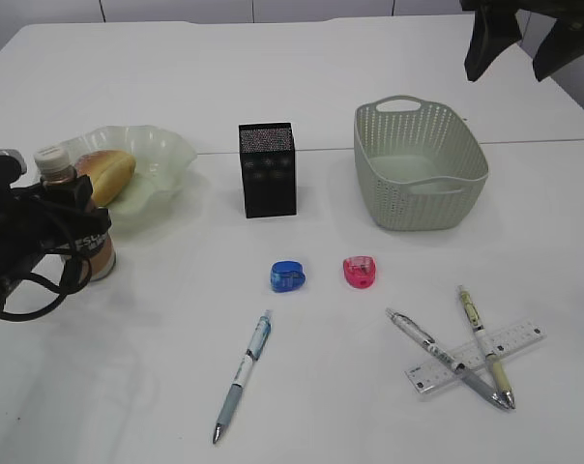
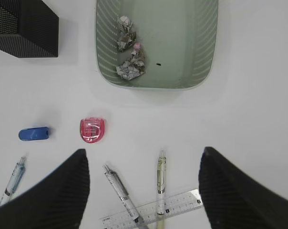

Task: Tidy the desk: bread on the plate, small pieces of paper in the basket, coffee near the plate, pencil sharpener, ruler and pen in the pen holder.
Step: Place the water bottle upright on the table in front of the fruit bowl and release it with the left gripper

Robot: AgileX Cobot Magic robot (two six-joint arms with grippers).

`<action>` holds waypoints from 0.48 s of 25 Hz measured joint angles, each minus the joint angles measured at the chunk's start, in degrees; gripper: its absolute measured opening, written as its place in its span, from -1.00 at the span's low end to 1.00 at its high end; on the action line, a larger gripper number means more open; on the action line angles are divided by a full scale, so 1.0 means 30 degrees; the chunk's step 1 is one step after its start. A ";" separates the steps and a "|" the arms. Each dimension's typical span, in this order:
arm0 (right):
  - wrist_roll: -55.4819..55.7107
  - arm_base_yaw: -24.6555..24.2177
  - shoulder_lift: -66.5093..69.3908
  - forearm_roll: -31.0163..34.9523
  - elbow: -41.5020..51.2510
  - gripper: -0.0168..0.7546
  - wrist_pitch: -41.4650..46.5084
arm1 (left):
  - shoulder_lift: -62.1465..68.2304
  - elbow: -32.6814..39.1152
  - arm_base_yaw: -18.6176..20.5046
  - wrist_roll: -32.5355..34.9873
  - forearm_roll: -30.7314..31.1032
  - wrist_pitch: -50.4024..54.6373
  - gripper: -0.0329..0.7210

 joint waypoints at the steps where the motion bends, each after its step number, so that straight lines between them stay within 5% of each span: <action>1: 0.0000 0.0000 0.0000 0.0000 0.0000 0.40 0.0000 | 0.0030 0.0000 0.0000 0.0000 0.0000 -0.0090 -0.22; 8: 0.0000 0.0000 0.0000 0.0000 0.0000 0.40 0.0000 | 0.0047 0.0000 0.0000 0.0000 0.0000 -0.0128 -0.13; 12: 0.0000 0.0000 0.0000 0.0000 0.0000 0.40 0.0000 | 0.0047 0.0000 0.0000 0.0000 0.0000 -0.0003 0.23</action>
